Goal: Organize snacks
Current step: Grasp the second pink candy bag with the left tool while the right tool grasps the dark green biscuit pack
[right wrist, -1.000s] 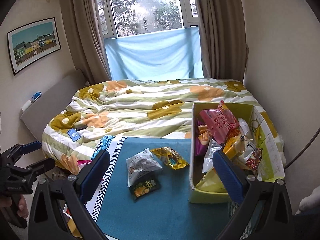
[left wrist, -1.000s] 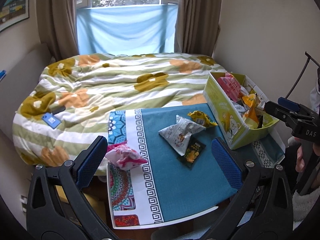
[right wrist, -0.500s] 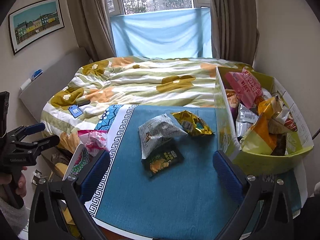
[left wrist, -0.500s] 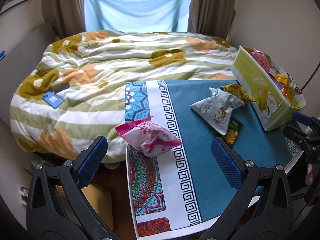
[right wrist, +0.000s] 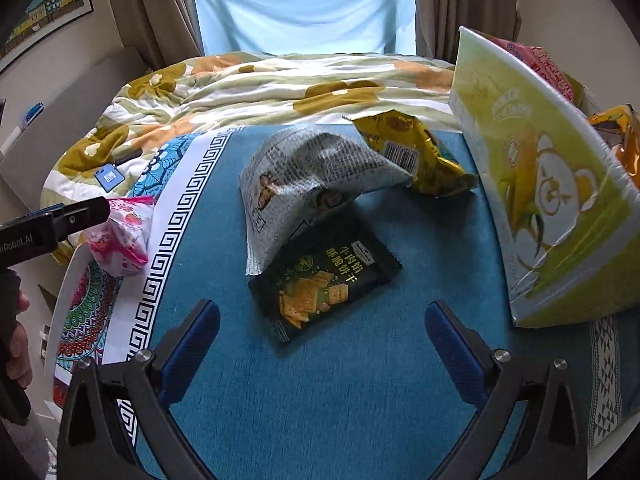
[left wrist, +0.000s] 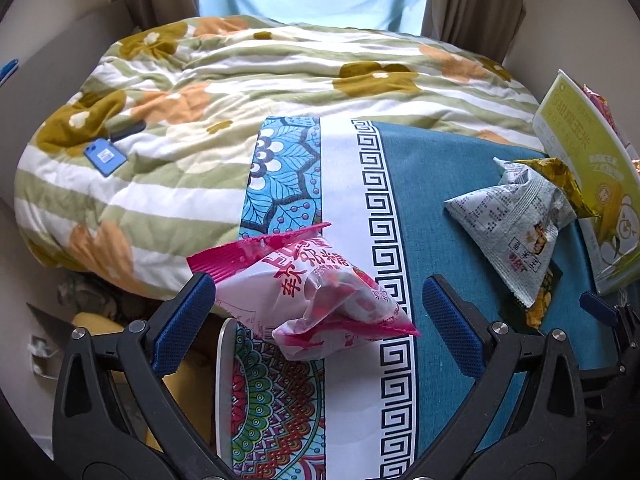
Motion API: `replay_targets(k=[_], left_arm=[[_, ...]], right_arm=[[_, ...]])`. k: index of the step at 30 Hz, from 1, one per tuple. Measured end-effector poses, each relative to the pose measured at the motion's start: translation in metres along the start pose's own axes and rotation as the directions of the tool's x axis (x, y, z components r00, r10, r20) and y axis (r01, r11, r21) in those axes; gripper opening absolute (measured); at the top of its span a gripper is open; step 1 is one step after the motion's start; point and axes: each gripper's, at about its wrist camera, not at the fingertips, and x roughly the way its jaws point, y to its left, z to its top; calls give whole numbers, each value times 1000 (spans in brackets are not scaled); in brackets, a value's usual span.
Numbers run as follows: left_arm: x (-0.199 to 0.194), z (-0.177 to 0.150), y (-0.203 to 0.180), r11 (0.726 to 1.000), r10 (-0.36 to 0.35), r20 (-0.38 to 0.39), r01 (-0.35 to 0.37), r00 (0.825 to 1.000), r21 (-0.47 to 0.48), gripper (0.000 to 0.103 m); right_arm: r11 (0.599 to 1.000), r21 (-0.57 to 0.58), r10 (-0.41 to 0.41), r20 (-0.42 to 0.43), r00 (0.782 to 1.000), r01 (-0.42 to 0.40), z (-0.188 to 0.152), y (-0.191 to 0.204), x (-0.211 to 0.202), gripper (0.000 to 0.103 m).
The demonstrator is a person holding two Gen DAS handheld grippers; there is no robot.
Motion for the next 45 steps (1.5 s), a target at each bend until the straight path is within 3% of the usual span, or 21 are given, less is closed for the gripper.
replay_targets(k=[9, 15, 20, 23, 26, 35, 45], left_arm=[[24, 7, -6, 998, 65, -22, -65, 998, 13, 102], [33, 9, -1, 998, 65, -58, -66, 996, -4, 102], [37, 5, -6, 998, 67, -84, -65, 994, 26, 101], [37, 5, -11, 998, 59, -95, -55, 994, 44, 93], [40, 3, -15, 998, 37, -124, -31, 992, 48, 77], [35, -5, -31, 997, 12, -156, 0, 988, 78, 77], [23, -14, -30, 993, 14, -180, 7, 984, 115, 77]], right_arm=[[992, -39, -125, -131, 983, 121, 10, 12, 43, 102], [996, 31, -78, -131, 988, 82, 20, 3, 41, 102], [992, 22, -123, -141, 982, 128, 23, 13, 52, 102], [990, 44, -124, -135, 983, 131, 24, 12, 53, 102], [990, 44, -129, -140, 982, 136, 22, 9, 51, 102], [983, 76, -151, -160, 975, 165, 4, -22, 35, 101], [985, 74, -147, -128, 981, 157, 20, -18, 42, 85]])
